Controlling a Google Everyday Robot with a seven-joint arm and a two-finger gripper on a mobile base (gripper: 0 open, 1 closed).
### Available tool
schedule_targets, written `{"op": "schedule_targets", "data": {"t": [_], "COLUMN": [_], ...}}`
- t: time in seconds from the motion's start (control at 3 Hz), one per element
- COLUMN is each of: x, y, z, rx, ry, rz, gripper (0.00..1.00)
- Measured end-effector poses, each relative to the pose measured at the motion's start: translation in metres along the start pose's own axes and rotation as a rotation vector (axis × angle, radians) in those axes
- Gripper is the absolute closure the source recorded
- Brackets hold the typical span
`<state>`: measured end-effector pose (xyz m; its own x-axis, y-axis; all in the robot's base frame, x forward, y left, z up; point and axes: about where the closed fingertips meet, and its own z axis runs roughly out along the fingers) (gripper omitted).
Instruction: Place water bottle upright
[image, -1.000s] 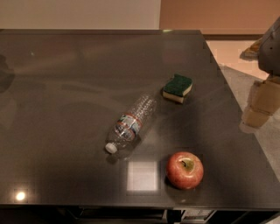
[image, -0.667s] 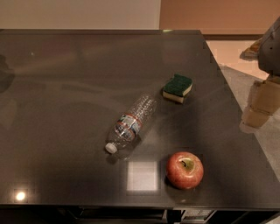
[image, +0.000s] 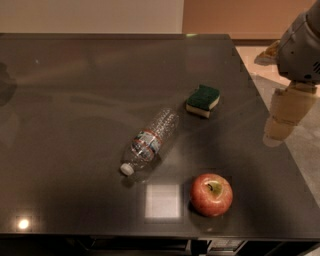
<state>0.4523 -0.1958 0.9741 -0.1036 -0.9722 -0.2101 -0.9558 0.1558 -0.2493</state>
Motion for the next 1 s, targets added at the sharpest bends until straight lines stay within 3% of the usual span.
{"op": "schedule_targets", "data": {"t": [0.33, 1.0], "x": [-0.026, -0.106], "y": [-0.01, -0.002], "z": [0.019, 0.072], "rx": [-0.038, -0.166], "ry": [-0.038, -0.117], "rz": [-0.119, -0.426], "gripper": [0.0, 0.0]}}
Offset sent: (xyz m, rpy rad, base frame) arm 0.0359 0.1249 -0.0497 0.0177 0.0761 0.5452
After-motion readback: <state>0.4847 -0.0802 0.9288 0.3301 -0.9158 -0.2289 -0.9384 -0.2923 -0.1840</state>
